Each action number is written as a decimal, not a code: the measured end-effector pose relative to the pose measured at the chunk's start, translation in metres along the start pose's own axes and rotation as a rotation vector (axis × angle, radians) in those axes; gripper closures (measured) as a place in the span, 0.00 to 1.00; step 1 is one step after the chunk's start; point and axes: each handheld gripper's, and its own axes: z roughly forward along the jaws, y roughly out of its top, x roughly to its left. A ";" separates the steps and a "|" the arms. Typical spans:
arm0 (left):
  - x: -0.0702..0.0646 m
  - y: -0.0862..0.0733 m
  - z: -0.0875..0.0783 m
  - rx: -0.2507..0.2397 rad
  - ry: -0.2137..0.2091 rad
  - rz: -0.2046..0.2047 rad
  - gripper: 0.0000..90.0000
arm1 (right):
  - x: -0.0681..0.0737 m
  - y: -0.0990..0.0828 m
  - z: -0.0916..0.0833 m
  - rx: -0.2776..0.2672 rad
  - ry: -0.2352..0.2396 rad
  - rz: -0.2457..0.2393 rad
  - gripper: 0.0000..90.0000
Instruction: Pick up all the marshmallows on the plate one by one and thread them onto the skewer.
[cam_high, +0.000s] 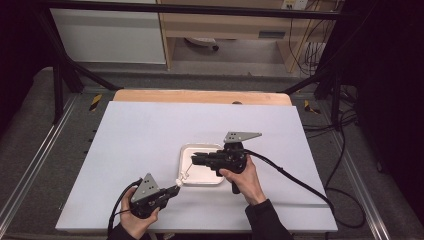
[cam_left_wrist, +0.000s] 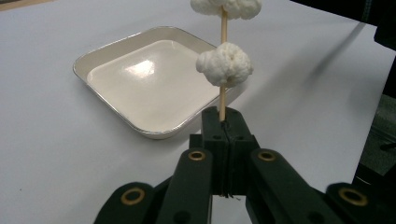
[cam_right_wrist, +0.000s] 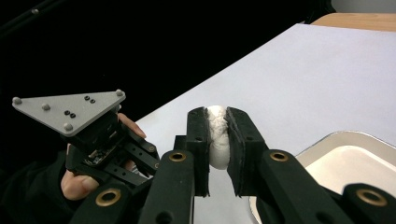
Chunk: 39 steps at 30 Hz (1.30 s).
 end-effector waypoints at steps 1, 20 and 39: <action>0.000 0.000 0.000 0.003 -0.006 0.000 0.99 | 0.000 -0.001 0.000 -0.001 -0.001 0.000 0.89; -0.001 0.001 0.000 0.006 -0.013 -0.002 0.99 | 0.003 -0.006 0.005 0.005 0.028 -0.003 0.90; 0.002 0.004 0.003 0.012 -0.017 -0.014 0.99 | 0.005 -0.018 0.016 0.045 -0.019 -0.046 0.81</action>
